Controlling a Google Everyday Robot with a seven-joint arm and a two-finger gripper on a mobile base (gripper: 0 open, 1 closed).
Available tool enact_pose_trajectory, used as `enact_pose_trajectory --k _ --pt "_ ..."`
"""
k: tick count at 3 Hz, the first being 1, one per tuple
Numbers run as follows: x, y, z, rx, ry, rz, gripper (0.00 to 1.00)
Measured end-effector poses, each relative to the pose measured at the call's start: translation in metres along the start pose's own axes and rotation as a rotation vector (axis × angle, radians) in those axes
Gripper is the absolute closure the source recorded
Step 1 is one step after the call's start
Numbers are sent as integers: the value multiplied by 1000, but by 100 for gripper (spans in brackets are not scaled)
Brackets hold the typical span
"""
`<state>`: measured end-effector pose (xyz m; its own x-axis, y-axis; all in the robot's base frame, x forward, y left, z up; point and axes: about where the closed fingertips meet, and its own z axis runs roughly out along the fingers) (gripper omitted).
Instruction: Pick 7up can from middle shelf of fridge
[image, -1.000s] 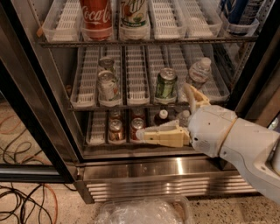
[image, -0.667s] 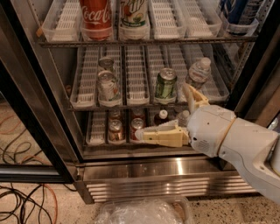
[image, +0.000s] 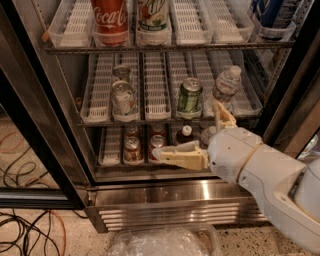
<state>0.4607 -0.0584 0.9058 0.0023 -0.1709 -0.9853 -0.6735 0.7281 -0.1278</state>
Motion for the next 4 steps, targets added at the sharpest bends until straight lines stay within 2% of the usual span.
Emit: enact_pose_trajectory --k 1,2,3,4 --pt "10 -8 9 70 -16 -17 0" --pt "20 -11 18 95 -47 -33 0" --pt "36 -21 23 116 -125 19 0" --pt "36 -17 27 104 -119 20 0"
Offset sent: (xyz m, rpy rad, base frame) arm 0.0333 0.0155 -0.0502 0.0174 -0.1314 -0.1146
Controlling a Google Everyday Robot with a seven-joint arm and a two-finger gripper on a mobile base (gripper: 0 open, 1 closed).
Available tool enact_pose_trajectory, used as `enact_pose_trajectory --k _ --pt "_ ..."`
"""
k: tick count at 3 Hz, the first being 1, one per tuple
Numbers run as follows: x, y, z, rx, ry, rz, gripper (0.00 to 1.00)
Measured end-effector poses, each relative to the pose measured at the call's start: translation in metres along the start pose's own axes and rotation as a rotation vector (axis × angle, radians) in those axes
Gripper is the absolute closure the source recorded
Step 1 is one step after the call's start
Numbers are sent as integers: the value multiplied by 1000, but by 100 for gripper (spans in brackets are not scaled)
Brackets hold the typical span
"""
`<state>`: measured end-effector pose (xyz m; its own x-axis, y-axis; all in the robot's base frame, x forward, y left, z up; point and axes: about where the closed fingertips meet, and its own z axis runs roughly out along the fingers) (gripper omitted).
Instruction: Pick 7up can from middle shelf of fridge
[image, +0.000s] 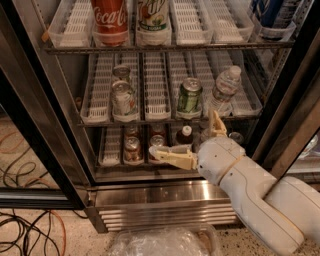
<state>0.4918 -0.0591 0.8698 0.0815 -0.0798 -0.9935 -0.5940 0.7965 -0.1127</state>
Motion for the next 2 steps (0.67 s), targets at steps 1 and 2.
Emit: enact_pose_trajectory --k 1,2 --pt "1 10 7 -21 -10 47 0" --pt "-2 10 4 -11 -34 115 0"
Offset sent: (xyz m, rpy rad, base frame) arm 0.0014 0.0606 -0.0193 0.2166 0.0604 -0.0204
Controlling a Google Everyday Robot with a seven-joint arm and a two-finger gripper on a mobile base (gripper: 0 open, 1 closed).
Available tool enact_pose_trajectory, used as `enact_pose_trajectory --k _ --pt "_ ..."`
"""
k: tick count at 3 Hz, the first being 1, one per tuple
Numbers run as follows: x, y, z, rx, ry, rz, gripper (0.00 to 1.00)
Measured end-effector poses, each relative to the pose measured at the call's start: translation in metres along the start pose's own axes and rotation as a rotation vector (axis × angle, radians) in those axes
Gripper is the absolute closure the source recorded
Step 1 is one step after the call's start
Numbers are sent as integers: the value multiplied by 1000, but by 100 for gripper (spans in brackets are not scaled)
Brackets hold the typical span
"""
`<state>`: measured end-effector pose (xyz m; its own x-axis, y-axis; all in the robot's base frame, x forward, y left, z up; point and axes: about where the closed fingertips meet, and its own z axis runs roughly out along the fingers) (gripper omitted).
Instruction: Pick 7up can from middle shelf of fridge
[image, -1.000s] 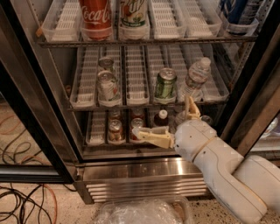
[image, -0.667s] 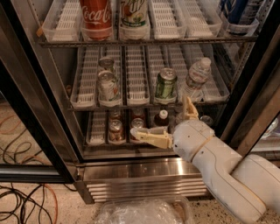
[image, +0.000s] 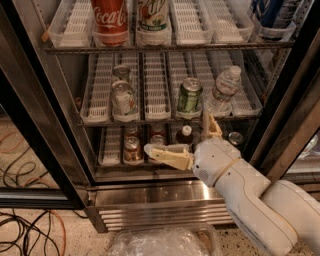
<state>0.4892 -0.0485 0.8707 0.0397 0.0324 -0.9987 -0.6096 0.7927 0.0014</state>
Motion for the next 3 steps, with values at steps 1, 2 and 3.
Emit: enact_pose_trajectory --k 1,2,3 --pt "-6 -2 -9 13 -32 46 0" --pt "-6 -2 -9 13 -32 46 0" --pt "0 -1 -11 19 -10 32 0"
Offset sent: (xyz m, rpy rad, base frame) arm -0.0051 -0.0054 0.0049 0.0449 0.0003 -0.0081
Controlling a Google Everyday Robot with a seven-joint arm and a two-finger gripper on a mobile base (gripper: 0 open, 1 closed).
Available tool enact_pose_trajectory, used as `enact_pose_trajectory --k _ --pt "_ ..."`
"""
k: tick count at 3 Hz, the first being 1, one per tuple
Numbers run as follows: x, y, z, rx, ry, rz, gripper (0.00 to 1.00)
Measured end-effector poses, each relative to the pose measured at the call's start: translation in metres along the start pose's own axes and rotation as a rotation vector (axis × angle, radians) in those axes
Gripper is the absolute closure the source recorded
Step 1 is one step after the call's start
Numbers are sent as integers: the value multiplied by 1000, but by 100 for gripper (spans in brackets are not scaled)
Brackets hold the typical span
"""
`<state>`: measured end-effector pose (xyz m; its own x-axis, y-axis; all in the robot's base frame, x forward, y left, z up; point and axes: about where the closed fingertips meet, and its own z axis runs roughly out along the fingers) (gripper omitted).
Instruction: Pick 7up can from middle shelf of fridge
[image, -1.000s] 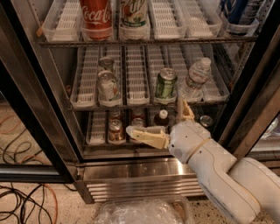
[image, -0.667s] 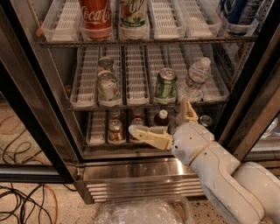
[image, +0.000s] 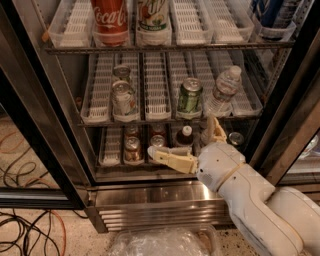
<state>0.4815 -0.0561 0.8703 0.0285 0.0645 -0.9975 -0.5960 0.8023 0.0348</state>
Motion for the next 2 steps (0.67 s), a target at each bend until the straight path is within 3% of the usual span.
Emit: enact_pose_trajectory --k 1,2 --pt "18 -4 -3 17 64 -73 0" --pt "28 -9 -6 23 80 -122 0"
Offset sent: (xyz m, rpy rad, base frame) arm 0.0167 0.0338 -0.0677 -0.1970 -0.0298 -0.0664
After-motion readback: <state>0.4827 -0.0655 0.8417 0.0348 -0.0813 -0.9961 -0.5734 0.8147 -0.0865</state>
